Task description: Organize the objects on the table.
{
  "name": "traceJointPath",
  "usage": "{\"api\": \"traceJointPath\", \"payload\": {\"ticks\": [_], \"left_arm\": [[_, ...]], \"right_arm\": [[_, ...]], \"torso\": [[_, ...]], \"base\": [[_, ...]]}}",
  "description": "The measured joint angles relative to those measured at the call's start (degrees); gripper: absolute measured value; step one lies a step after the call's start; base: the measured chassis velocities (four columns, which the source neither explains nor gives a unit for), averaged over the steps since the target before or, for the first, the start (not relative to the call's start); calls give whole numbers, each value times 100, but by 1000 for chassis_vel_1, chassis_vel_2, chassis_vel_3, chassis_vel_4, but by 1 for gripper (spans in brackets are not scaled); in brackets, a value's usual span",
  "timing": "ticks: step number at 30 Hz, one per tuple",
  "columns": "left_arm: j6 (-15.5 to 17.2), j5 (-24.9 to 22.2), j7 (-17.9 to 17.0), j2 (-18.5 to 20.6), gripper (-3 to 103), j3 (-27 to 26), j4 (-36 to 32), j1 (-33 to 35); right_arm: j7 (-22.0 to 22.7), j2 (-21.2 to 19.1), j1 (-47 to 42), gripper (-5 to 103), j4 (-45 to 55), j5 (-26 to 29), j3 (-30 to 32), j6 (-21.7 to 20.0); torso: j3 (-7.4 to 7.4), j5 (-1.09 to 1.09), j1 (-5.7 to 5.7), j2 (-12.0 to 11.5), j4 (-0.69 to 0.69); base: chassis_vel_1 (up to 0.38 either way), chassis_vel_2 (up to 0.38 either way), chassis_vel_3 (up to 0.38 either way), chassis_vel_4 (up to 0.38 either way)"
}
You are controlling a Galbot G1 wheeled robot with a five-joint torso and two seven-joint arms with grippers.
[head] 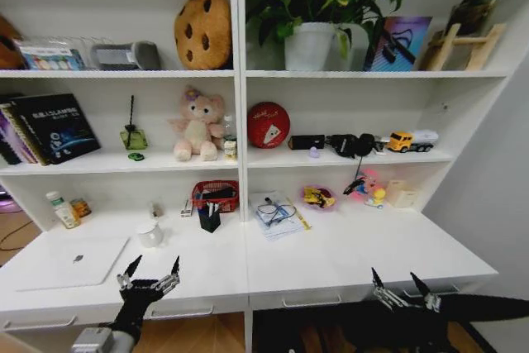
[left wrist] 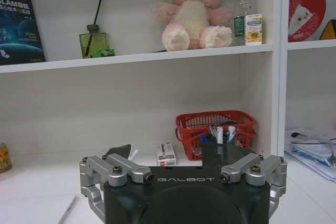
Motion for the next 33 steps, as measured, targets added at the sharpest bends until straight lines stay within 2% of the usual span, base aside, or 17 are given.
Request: {"api": "traceJointPath", "payload": {"ticks": [5,6,11,14,17,21,22,24,25,26,28,29,33], "left_arm": [[0,0,0,0,100,0,-1,0],[0,0,0,0,100,0,0,0],[0,0,0,-1,100,-1,0,0],[0,0,0,1,100,0,0,0],[0,0,0,0,100,-1,-1,1],[0,0,0,0,100,0,0,0],[0,0,0,0,100,-1,-1,0],[0,0,1,0,100,1,-1,0],[0,0,0,0,100,0,0,0],[0,0,0,0,100,0,0,0],[0,0,0,1,100,-2,-1,0],[0,0,0,1,100,-2,0,0],[0,0,0,1,100,-2,0,0]], "right_arm": [[0,-1,3,100,-4,2,-2,-2],[-1,-1,3,100,-4,2,-2,-2],[-2,-1,4,100,-6,3,-4,-3],[-2,0,4,100,-6,3,-4,-3],[-2,0,4,100,-7,4,-4,-4],[-2,0,4,100,-7,4,-4,-3],[-2,0,5,100,-7,4,-5,-3],[-2,-1,6,100,-8,4,-4,-4],[-3,-1,5,100,-7,3,-4,-4],[-3,-1,5,100,-7,3,-4,-4],[-3,0,6,100,-8,4,-5,-4],[-3,0,6,100,-8,4,-5,-4],[-3,0,5,100,-8,4,-5,-4]], "torso": [[1,8,1,-1,2],[1,-3,1,0,1],[2,7,2,-1,2],[-1,-1,-2,1,0],[1,9,1,0,2],[-1,-4,-2,1,-1],[1,6,0,0,1],[2,9,2,-1,2],[-1,-6,0,1,0],[-1,-6,0,1,0],[1,8,0,0,1],[0,-1,1,0,-1],[-2,2,-3,2,-1]], "base": [[275,292,-291,-277],[304,328,-288,-287],[333,342,-351,-336],[361,378,-380,-349],[374,387,-371,-353],[341,359,-355,-343],[370,339,-384,-344],[346,339,-384,-337],[301,302,-331,-329],[301,302,-331,-329],[295,275,-283,-266],[187,238,-216,-155],[152,41,-99,-128]]}}
